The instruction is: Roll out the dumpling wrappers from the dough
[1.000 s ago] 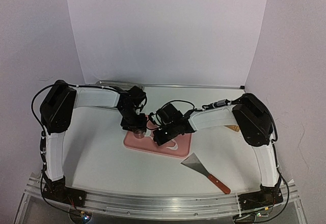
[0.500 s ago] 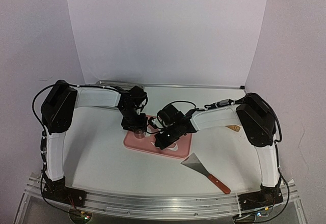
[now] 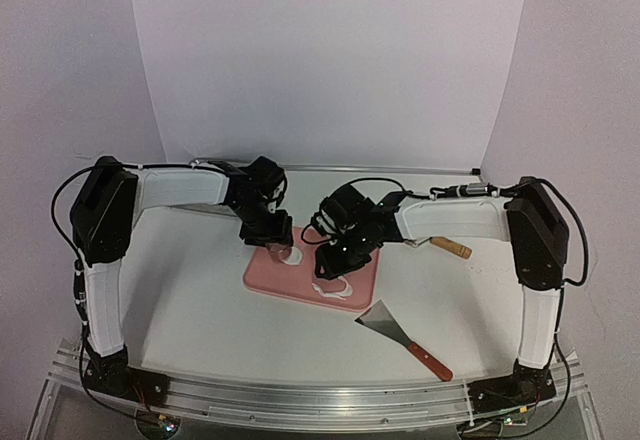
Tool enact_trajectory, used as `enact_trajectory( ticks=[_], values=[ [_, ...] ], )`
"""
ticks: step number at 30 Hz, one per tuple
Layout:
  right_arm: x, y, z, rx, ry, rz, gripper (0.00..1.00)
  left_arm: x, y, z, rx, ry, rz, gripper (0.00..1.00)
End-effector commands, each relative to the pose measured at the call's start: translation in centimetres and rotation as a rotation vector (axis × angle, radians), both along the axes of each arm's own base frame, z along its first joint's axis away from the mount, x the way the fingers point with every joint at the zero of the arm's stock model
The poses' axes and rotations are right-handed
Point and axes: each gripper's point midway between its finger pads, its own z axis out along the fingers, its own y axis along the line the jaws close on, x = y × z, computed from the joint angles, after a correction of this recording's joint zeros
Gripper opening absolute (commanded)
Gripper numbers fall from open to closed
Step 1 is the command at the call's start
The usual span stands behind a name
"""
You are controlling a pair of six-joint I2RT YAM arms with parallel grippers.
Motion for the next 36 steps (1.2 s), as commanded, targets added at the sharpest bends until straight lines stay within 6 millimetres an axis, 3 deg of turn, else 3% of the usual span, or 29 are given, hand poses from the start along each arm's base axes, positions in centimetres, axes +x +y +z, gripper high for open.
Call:
enact_trajectory(
  ticks=[1,6,13,17,21,25,30,36],
  values=[
    [2.2,-1.1,3.7,0.059,-0.030,-0.111,0.53,0.2,-0.4,4.8,-0.101,-0.075,0.022,0.55],
    [2.6,-0.9,3.1,0.056,-0.019,-0.128,0.59,-0.8,1.3,5.2,-0.085,-0.064,0.062,0.57],
    [3.0,-0.3,3.6,0.074,-0.022,-0.124,0.67,-1.8,7.0,4.3,-0.061,-0.013,0.190,0.57],
    [3.3,-0.9,3.9,0.061,-0.044,-0.154,0.70,-2.8,10.7,2.2,0.021,0.053,0.245,0.57],
    [3.6,-2.5,4.2,0.034,-0.074,-0.233,0.72,-3.7,13.2,1.3,0.044,0.079,0.298,0.56],
    [4.0,-4.4,4.3,0.029,-0.067,-0.316,0.73,-3.8,14.5,0.6,0.043,0.090,0.327,0.56],
    [5.2,-7.7,5.1,0.049,-0.055,-0.415,0.75,-3.8,16.8,-1.0,0.042,0.117,0.375,0.56],
    [5.2,-12.0,6.1,0.050,-0.057,-0.474,0.85,-4.6,19.2,-3.1,0.043,0.169,0.434,0.58]
  ],
)
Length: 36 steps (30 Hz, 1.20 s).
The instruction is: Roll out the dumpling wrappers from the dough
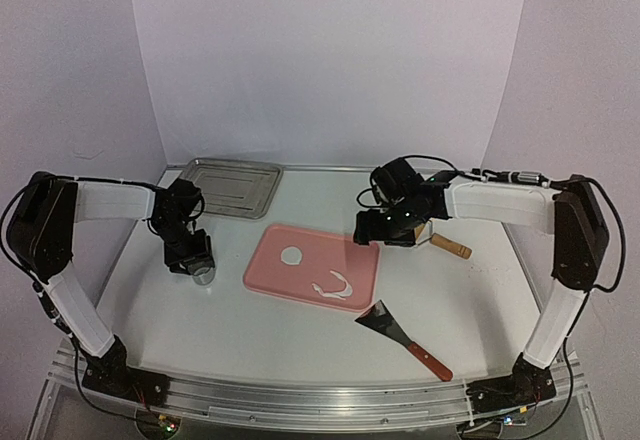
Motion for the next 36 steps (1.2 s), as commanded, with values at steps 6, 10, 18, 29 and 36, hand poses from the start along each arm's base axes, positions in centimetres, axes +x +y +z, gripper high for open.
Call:
enact_trajectory(
  ticks=[6,10,18,29,36],
  values=[
    [-3.2,-7.9,2.9,-0.077,0.024,0.003,0.92,-0.6,1.2,-1.0,-0.043,0.013,0.033,0.70],
    [-8.2,-9.6,2.4,-0.100,0.142,0.115,0.93,-0.7,1.5,-0.6,-0.035,0.005,0.050,0.89],
    [-16.3,-12.8,1.1,-0.085,0.331,0.069,0.91,-1.0,2.9,2.0,0.005,-0.085,0.064,1.00],
    [-22.2,-13.0,-3.6,-0.278,0.456,0.065,0.88,2.1,1.0,9.6,-0.114,-0.334,0.008,0.99],
    [-22.3,-11.8,-5.4,-0.327,0.490,0.147,0.82,2.8,-1.4,10.8,-0.243,-0.348,-0.008,0.97]
  ],
)
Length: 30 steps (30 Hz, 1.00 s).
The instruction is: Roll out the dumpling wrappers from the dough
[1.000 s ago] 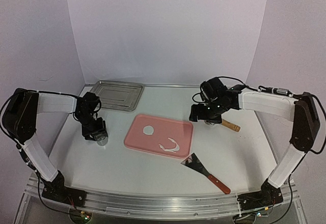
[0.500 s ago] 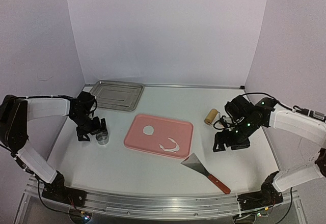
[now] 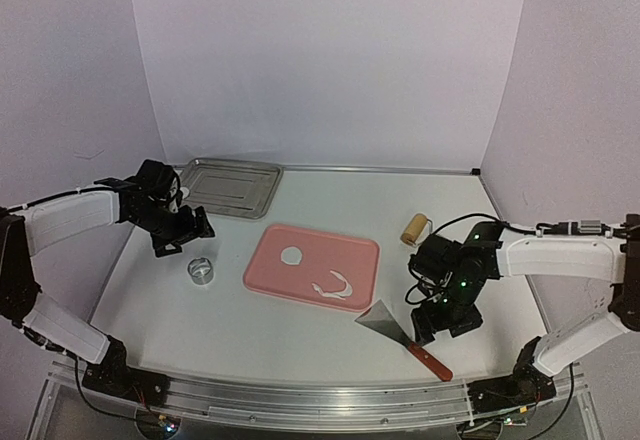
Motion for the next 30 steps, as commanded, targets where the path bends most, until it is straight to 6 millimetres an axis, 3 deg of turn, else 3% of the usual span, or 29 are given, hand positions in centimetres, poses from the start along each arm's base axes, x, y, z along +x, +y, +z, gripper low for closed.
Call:
enact_trajectory(
  ticks=[1,9,15,20,24,30],
  values=[
    [0.2,0.6,-1.4,-0.039,0.010,0.042,0.81,1.9,-2.3,3.1,-0.113,-0.083,-0.038,0.97],
    [-1.6,2.5,-3.7,-0.052,0.044,0.081,0.70,1.6,-4.3,2.8,-0.115,-0.030,-0.100,0.97],
    [-2.7,1.8,-5.3,-0.095,0.041,0.070,0.50,1.6,-6.1,3.1,-0.136,-0.011,-0.135,0.97],
    [-2.5,1.6,-5.7,-0.136,-0.002,0.077,0.44,1.2,-7.7,3.5,-0.116,-0.011,-0.168,0.97],
    [-2.5,1.8,-6.0,-0.166,-0.026,0.091,0.31,0.7,-8.6,3.4,-0.115,0.011,-0.187,0.97],
    [-2.0,1.7,-6.0,-0.224,-0.067,0.121,0.33,0.6,-9.3,3.6,-0.111,0.008,-0.205,0.97]
  ],
)
